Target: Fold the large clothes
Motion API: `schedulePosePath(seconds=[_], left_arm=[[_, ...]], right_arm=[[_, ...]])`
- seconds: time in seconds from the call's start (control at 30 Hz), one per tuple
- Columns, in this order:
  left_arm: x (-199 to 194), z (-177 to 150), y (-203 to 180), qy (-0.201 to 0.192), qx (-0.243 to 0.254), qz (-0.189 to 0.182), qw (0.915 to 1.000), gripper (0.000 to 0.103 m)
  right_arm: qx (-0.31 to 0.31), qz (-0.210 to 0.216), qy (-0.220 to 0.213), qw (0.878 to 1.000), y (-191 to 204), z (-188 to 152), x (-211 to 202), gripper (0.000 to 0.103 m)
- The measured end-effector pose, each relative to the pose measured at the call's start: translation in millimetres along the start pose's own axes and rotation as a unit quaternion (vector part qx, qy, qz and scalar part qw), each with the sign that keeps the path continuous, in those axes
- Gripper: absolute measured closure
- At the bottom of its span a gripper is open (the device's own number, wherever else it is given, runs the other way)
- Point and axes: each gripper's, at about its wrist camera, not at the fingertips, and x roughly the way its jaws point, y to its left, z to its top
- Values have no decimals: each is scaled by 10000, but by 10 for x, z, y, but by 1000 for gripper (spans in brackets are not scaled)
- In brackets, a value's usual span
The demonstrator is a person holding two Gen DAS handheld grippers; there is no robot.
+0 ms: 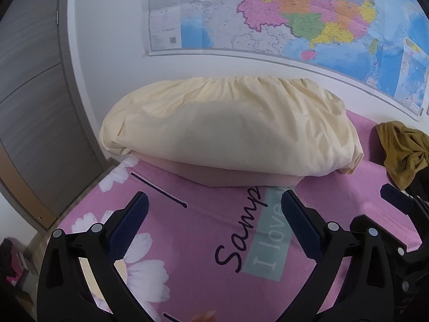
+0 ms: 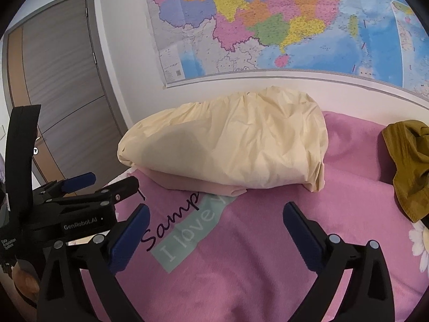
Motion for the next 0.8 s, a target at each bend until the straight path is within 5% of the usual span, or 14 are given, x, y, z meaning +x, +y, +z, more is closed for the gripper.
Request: schedulePosePath(seconds=[0.8], left_arm=[[-201,-131,-6,5,-32,31,10000,5]], right_arm=[[17,-105,-99,9999,62,-150,-234,6]])
